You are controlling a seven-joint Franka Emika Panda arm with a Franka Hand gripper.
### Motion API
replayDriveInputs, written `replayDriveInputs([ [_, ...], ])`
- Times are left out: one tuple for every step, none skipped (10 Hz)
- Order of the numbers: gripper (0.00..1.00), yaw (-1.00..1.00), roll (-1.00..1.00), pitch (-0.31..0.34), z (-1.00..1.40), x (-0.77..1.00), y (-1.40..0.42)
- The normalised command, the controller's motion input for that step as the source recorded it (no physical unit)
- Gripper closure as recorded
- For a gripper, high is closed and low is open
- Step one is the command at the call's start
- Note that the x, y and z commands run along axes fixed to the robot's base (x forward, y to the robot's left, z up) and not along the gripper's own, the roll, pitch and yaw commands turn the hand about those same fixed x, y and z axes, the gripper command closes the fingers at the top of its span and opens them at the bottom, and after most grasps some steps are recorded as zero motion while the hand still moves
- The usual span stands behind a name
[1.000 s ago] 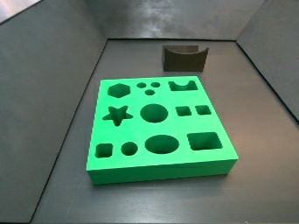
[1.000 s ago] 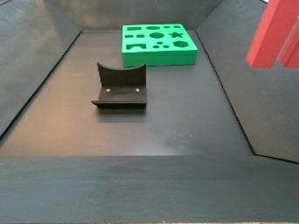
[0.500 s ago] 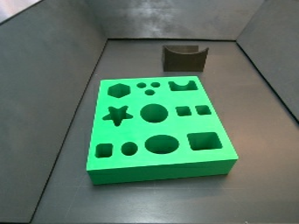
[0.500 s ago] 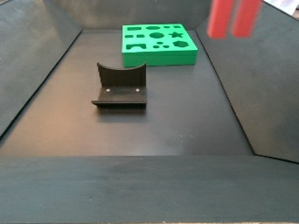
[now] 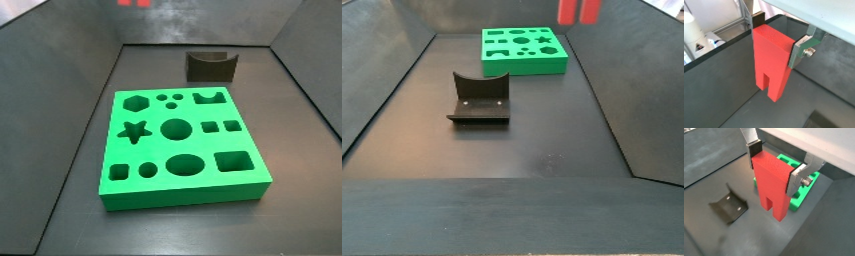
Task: Pick up the double-square object. Move up. Move to above the board. Insert the double-square object.
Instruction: Move to above the board.
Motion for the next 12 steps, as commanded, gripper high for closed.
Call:
replayDriveInputs([
  [1.0, 0.0, 0.0, 0.013, -0.04, 0.24, -1.0],
  [1.0, 0.01, -0.01, 0.022, -0.04, 0.25, -1.0],
  [1.0, 0.01, -0.01, 0.025, -0.04, 0.26, -1.0],
  [1.0, 0.01, -0.01, 0.023, -0.04, 0.26, -1.0],
  [1.0, 0.01, -0.01, 0.021, -0.04, 0.27, -1.0],
  [1.0, 0.01, -0.02, 0.024, -0.04, 0.28, -1.0],
  [1.0, 0.01, 0.0, 0.023, -0.04, 0.29, -1.0],
  [1.0, 0.01, -0.01, 0.023, -0.03, 0.3, -1.0],
  [1.0, 0.01, 0.01, 0.025, -0.04, 0.32, -1.0],
  [1.0, 0.01, 0.01, 0.027, -0.02, 0.3, -0.84],
  [1.0, 0.0, 0.02, 0.033, -0.01, 0.2, -0.5],
  [1.0, 0.01, 0.03, 0.033, 0.0, 0.14, -0.3],
])
